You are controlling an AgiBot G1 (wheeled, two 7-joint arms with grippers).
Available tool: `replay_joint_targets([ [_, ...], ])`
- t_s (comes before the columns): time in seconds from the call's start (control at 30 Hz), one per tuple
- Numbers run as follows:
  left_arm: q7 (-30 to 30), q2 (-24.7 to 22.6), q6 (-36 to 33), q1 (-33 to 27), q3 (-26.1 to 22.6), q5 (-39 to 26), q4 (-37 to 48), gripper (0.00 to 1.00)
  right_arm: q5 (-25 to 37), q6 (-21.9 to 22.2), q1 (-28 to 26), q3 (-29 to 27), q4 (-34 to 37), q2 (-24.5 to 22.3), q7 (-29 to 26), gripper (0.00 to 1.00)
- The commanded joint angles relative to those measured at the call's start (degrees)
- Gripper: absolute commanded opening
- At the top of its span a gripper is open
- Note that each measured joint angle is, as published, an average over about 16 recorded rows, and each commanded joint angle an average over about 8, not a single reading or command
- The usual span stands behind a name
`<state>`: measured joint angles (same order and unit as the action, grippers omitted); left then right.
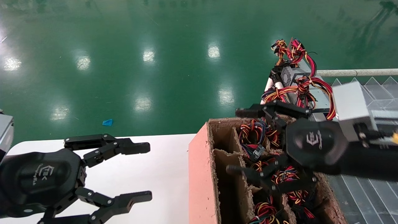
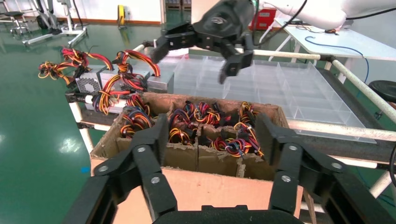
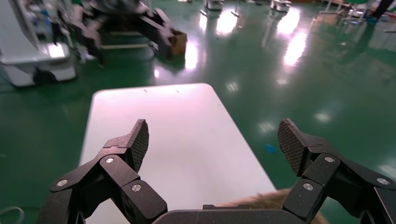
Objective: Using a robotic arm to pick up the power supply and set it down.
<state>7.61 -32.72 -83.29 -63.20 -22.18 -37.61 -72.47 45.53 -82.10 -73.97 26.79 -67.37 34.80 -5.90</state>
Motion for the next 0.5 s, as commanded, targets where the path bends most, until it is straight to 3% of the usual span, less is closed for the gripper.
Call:
replay_joint_targets([
  [0.03,0.0,0.0,0.0,0.0,0.0,0.0,0.0,1.0,-0.62,-0.61,2.09,-1.81,-1.05,0.04,-0.82,1.0],
  [0.5,-0.01,0.0,0.01,0.01,0.0,0.02,0.01,1.0,-4.06,-3.94,13.81,-11.97,-6.83,0.22,-5.15,1.0],
])
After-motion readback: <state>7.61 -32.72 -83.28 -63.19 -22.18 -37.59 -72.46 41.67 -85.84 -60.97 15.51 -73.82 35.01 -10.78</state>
